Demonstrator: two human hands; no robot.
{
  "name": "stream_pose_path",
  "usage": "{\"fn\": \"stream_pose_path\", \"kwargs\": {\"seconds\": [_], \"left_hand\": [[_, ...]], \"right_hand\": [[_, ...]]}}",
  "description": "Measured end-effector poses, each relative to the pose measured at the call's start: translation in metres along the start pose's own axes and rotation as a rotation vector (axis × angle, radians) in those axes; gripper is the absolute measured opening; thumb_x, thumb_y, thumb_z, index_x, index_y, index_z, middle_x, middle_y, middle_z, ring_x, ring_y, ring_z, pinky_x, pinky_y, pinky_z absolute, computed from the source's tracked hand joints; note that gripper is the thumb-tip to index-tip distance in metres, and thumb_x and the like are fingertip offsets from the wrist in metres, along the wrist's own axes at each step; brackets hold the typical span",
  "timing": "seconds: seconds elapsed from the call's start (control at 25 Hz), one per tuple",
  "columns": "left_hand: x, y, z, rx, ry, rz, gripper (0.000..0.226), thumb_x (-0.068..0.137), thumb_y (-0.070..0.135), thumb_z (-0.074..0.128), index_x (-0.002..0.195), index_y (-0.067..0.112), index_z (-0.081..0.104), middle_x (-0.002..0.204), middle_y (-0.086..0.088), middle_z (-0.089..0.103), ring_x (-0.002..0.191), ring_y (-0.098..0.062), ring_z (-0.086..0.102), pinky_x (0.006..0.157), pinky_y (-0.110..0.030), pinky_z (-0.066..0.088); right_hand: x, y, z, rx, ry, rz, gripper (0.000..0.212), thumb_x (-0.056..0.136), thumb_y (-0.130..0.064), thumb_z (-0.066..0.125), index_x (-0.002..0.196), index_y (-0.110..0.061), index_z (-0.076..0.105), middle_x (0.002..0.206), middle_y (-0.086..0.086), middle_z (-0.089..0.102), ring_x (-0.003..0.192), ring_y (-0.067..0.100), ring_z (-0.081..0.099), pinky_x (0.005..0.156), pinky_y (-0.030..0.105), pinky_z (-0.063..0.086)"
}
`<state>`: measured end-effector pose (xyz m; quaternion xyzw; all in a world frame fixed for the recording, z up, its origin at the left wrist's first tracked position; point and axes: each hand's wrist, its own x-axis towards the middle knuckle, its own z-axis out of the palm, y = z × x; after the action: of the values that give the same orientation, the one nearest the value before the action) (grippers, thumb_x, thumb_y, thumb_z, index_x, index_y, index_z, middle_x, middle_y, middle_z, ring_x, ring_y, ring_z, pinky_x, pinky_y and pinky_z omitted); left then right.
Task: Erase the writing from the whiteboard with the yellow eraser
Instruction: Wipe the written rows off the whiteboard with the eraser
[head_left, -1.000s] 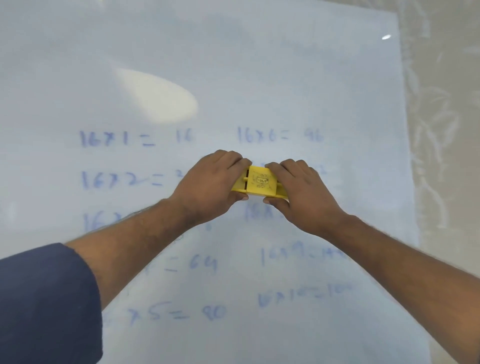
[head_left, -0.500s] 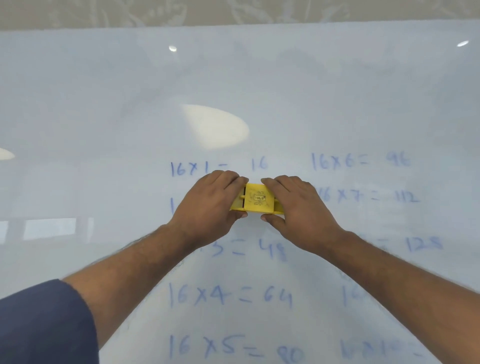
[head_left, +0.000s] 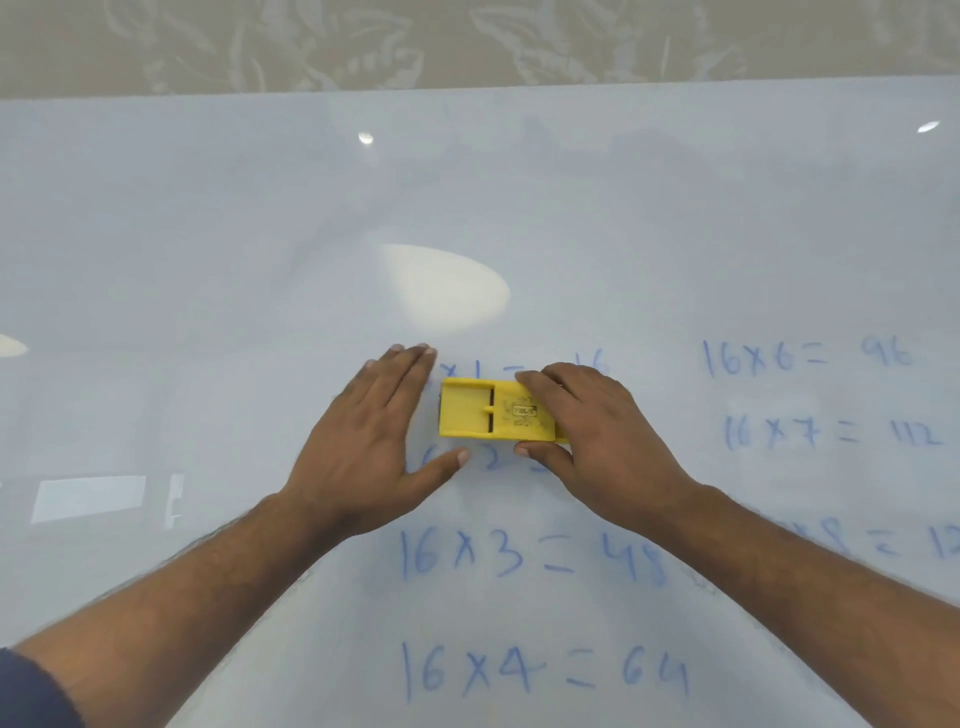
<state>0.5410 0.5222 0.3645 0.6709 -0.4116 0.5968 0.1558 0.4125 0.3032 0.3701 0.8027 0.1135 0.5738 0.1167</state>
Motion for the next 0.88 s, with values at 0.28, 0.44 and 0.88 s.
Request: {"fn": "stream_pose_path", "kwargs": {"seconds": [0.28, 0.44, 0.88], "left_hand": [[0.006, -0.069, 0.007, 0.117, 0.043, -0.054, 0.085, 0.096, 0.066, 0.027, 0.162, 0.016, 0.006, 0.171, 0.004, 0.003, 0.157, -0.012, -0.002, 0.128, -0.035, 0.003], [0.008, -0.08, 0.028, 0.12, 0.041, -0.059, 0.081, 0.098, 0.061, 0.025, 0.161, 0.014, 0.008, 0.17, 0.002, 0.003, 0.157, -0.014, 0.002, 0.128, -0.034, 0.004], [0.0, -0.089, 0.046, 0.158, 0.12, -0.075, 0.061, 0.104, 0.035, 0.025, 0.16, 0.011, 0.016, 0.17, 0.0, 0.01, 0.157, -0.012, 0.005, 0.127, -0.034, 0.006]], "right_hand": [[0.023, 0.014, 0.005, -0.052, 0.079, -0.005, 0.06, 0.09, -0.031, 0.066, 0.142, -0.01, 0.044, 0.127, 0.006, 0.054, 0.115, 0.026, 0.051, 0.1, 0.033, 0.035], [0.054, 0.017, 0.01, -0.087, 0.093, -0.061, 0.061, 0.091, -0.03, 0.064, 0.146, -0.015, 0.04, 0.123, 0.007, 0.054, 0.112, 0.026, 0.05, 0.099, 0.034, 0.035], [0.108, -0.001, 0.053, -0.038, 0.131, -0.147, 0.058, 0.093, -0.031, 0.061, 0.145, -0.013, 0.042, 0.123, 0.011, 0.053, 0.11, 0.03, 0.05, 0.097, 0.039, 0.037]]}}
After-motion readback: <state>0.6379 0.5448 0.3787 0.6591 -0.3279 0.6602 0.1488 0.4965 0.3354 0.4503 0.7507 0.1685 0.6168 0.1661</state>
